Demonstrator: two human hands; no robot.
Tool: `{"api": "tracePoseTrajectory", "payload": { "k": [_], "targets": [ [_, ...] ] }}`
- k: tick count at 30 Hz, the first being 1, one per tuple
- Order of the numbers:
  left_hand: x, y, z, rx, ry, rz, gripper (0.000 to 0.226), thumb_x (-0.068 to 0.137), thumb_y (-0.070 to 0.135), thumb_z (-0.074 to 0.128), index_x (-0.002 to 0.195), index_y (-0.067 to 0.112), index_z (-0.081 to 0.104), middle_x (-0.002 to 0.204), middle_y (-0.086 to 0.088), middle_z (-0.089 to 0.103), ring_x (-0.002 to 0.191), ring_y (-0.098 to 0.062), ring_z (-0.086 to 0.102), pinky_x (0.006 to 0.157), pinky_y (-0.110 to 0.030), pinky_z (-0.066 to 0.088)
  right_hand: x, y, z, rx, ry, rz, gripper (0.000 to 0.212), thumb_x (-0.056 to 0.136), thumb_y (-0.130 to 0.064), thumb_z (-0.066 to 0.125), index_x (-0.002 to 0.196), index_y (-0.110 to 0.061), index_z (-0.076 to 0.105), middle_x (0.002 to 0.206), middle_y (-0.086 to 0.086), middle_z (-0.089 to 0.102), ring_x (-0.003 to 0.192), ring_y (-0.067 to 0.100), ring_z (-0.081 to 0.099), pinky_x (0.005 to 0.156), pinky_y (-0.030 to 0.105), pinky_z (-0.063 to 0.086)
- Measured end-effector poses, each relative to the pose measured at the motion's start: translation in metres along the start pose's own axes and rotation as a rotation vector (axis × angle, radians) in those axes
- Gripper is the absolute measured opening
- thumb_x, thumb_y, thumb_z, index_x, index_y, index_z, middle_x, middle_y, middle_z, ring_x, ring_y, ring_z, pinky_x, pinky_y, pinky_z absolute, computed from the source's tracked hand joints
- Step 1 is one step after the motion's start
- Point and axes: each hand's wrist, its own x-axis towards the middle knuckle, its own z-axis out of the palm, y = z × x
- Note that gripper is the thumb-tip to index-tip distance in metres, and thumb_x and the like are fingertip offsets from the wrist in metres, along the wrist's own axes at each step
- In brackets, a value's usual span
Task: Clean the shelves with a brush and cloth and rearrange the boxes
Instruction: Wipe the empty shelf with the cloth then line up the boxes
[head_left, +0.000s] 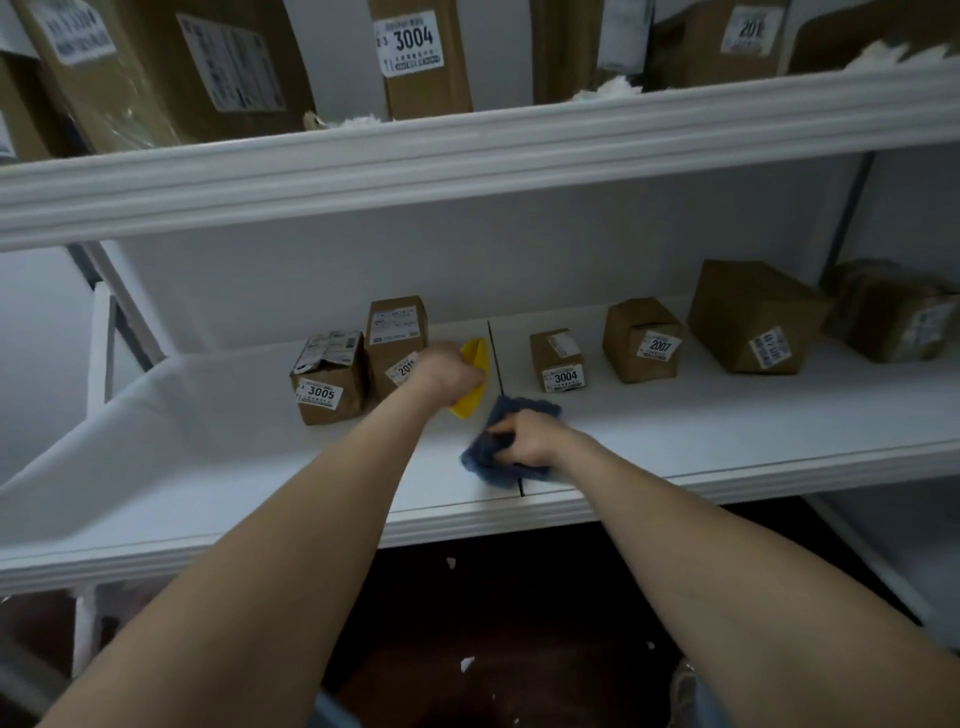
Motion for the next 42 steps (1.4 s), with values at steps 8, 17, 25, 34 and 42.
{"api": "tracePoseTrajectory", "payload": {
  "k": [8, 17, 25, 34, 42],
  "targets": [
    [-0.004, 0.030, 0.017, -0.001, -0.069, 0.107, 0.024, 0.088, 0.026, 0.058, 0.093, 0.003, 0.066, 0.087, -0.013, 0.061, 0.093, -0.031, 0.064, 0.076, -0.035, 0.052, -0.002, 0.038, -0.013, 0.934, 0.394, 0.145, 0.034, 0.096, -0.039, 0.051, 0.092, -0.009, 0.064, 0.096, 0.015, 0.067, 0.088, 0.027, 0.063, 0.075, 0.035, 0.051],
    [0.005, 0.090, 0.070, 0.095, -0.099, 0.367, 0.028, 0.086, 0.029, 0.060, 0.103, 0.009, 0.070, 0.104, -0.013, 0.068, 0.099, -0.027, 0.063, 0.076, -0.028, 0.045, -0.010, 0.096, -0.040, 1.025, 0.705, 0.453, 0.023, 0.089, -0.008, 0.049, 0.065, -0.008, 0.050, 0.057, 0.009, 0.051, 0.044, 0.019, 0.045, 0.035, 0.020, 0.031],
    [0.015, 0.067, 0.083, 0.287, -0.280, 0.190, 0.037, 0.094, 0.017, 0.047, 0.128, 0.003, 0.051, 0.127, -0.020, 0.056, 0.117, -0.033, 0.053, 0.093, -0.035, 0.044, -0.011, 0.135, -0.034, 1.110, 0.638, 0.581, 0.020, 0.088, 0.007, 0.040, 0.101, -0.005, 0.051, 0.098, 0.015, 0.052, 0.087, 0.026, 0.055, 0.064, 0.031, 0.050],
    [0.016, 0.046, 0.062, 0.253, -0.275, 0.156, 0.034, 0.093, 0.016, 0.050, 0.121, -0.002, 0.058, 0.121, -0.020, 0.060, 0.111, -0.032, 0.057, 0.092, -0.036, 0.046, -0.002, 0.094, -0.050, 0.509, 0.712, 0.640, 0.047, 0.097, -0.017, 0.044, 0.141, -0.002, 0.038, 0.147, 0.022, 0.030, 0.131, 0.036, 0.038, 0.104, 0.039, 0.036],
    [0.046, -0.018, 0.004, -0.036, 0.133, -0.073, 0.041, 0.097, 0.014, 0.037, 0.137, 0.004, 0.041, 0.139, -0.018, 0.046, 0.125, -0.032, 0.047, 0.089, -0.031, 0.042, 0.054, -0.012, -0.060, 0.390, 0.635, 0.248, 0.039, 0.097, -0.023, 0.043, 0.129, -0.003, 0.053, 0.138, 0.017, 0.050, 0.125, 0.032, 0.049, 0.093, 0.028, 0.042]
  ]
}}
